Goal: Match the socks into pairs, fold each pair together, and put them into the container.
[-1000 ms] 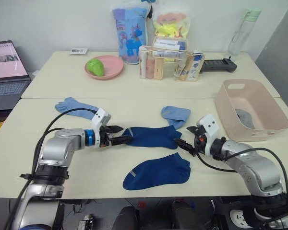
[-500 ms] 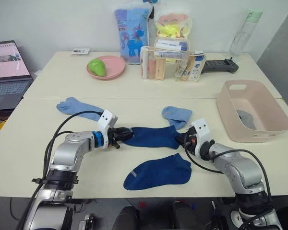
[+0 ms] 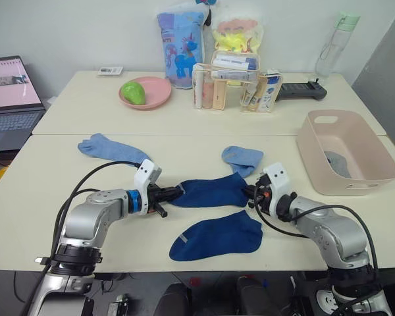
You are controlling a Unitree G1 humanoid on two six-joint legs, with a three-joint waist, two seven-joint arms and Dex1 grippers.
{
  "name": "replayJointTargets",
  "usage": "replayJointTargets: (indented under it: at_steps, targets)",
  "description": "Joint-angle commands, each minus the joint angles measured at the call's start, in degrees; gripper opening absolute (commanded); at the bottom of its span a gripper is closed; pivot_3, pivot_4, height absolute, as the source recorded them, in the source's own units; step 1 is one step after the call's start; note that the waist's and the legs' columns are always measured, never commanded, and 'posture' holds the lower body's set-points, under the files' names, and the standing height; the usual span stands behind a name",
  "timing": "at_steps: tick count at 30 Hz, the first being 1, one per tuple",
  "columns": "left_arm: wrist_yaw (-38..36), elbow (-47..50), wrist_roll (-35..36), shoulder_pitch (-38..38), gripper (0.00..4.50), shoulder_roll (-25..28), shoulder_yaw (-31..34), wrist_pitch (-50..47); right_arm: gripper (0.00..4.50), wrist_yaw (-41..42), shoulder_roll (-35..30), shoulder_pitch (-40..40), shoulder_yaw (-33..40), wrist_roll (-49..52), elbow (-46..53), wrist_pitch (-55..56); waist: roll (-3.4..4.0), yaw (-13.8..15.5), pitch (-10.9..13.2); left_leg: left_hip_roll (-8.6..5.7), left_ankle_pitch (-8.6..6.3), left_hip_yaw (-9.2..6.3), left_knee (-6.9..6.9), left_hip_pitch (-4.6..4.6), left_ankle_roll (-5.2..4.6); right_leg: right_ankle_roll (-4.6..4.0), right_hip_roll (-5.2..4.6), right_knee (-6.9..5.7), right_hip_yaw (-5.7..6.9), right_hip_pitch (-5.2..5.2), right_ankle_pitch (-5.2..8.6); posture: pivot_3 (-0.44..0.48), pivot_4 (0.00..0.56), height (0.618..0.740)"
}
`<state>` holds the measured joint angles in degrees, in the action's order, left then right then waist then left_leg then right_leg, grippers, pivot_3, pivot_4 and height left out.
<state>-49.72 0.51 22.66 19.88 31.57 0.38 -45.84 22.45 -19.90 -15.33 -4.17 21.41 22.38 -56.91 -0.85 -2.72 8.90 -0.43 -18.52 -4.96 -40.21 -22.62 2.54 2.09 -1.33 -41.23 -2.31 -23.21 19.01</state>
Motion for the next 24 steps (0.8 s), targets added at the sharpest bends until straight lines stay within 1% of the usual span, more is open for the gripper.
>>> replayJointTargets:
  at_steps: [1,2,4,5,6,7,10,13,15,18,19,20,23,24]
  targets:
    - [0.6,0.1,0.4,0.1,0.00,-0.2,0.5,1.4,0.50,-0.1,-1.1,-0.6,-0.9,-0.8,0.8,0.2,0.00,0.0,0.0,0.00,0.00,0.00,0.00,0.00,0.00,0.00,0.00,0.00,0.00,0.00,0.00,0.000,0.150,0.703]
    - [0.2,0.2,0.9,0.1,0.00,-0.3,0.5,1.2,0.71,-0.3,-1.2,-0.6,-1.1,-1.0,0.9,0.3,0.00,0.0,0.0,0.00,0.00,0.01,0.00,0.00,0.00,0.00,0.00,0.00,-0.01,0.00,0.00,0.000,0.150,0.703]
    - [0.0,0.8,1.0,0.0,0.00,0.3,0.4,1.1,1.33,-0.8,-1.4,-0.4,-1.1,-1.6,1.4,1.1,0.00,0.0,0.0,0.00,0.00,0.01,0.00,0.00,0.00,0.00,0.00,0.00,-0.01,0.00,0.00,0.000,0.150,0.703]
    - [-0.1,1.2,0.7,-0.2,0.44,0.8,0.5,1.8,1.74,-1.0,-1.4,-0.1,-0.8,-1.8,1.9,1.4,0.00,0.0,0.0,0.00,0.00,0.01,0.00,0.00,0.00,0.00,0.00,0.00,0.00,0.00,0.00,0.000,0.150,0.703]
    - [0.1,1.5,0.6,-0.4,0.65,1.1,1.0,2.3,2.14,-1.0,-1.6,0.0,-0.6,-1.8,2.4,1.6,0.00,0.0,0.0,0.00,0.00,0.01,0.00,-0.01,0.00,0.00,0.00,0.00,-0.01,0.00,0.00,0.000,0.150,0.703]
    - [-0.2,2.0,1.1,-0.8,0.91,1.9,2.1,2.5,2.43,-0.8,-2.2,0.4,-0.4,-2.0,3.5,2.1,0.00,0.0,0.0,0.00,0.00,0.01,0.00,-0.01,0.00,0.00,0.00,0.00,-0.01,0.00,0.00,0.000,0.150,0.703]
    - [-0.6,3.0,2.5,-1.5,1.82,3.6,4.2,2.8,3.47,-0.2,-3.6,1.2,-0.1,-2.3,5.6,3.1,0.00,0.0,0.0,0.01,0.00,0.00,0.01,-0.01,0.00,0.00,0.00,0.00,-0.01,-0.01,0.00,0.000,0.150,0.703]
    - [-4.4,7.2,7.5,-3.9,2.74,6.2,8.6,2.2,4.48,0.7,-5.0,3.5,2.3,-1.0,8.6,3.9,0.00,0.0,0.0,0.04,-0.01,-0.01,0.04,-0.02,-0.01,0.00,0.01,0.02,0.00,-0.03,0.00,0.000,0.150,0.703]
    - [-6.8,10.8,11.0,-7.7,3.40,10.0,11.2,-2.0,4.50,4.4,-7.5,7.0,5.3,1.7,11.7,4.6,0.00,0.0,0.0,0.04,-0.01,-0.01,0.07,-0.03,-0.01,0.00,0.00,0.05,0.00,-0.03,0.00,0.000,0.150,0.703]
    - [-9.7,16.8,16.0,-14.7,4.34,14.7,12.3,-7.7,4.50,8.8,-9.6,11.1,9.3,7.6,16.2,3.8,0.02,-0.1,0.0,0.05,-0.04,0.01,0.20,-0.02,-0.06,0.00,0.00,0.19,-0.05,-0.01,0.00,0.000,0.150,0.703]
    - [-10.1,18.4,17.4,-16.5,4.47,15.6,12.3,-9.1,4.50,9.9,-10.3,12.2,9.9,9.3,17.3,3.2,0.03,0.0,0.0,0.05,-0.06,0.01,0.20,-0.01,-0.10,0.00,0.00,0.17,-0.04,-0.01,0.00,0.000,0.150,0.703]
    - [-10.1,19.8,17.9,-18.3,4.47,16.1,11.8,-9.6,4.50,10.8,-11.0,13.2,10.3,10.6,18.2,2.8,0.04,0.0,0.0,0.06,-0.08,0.01,0.20,0.01,-0.14,0.00,0.00,0.17,-0.04,0.02,0.00,0.000,0.150,0.703]
    - [-6.0,23.2,17.6,-22.6,4.47,13.6,8.7,-10.3,4.50,11.9,-13.8,16.9,9.5,11.5,20.0,2.1,0.03,0.4,0.0,0.05,-0.09,0.01,0.18,0.16,-0.17,0.00,-0.01,0.15,-0.05,0.17,0.00,0.000,0.150,0.703]
    - [-3.6,24.0,16.9,-23.3,4.47,11.8,7.7,-10.3,4.50,11.7,-14.3,17.7,9.1,11.7,20.4,1.8,0.03,0.6,0.0,0.05,-0.10,0.01,0.18,0.25,-0.17,0.00,-0.01,0.15,-0.06,0.27,0.00,0.000,0.150,0.703]
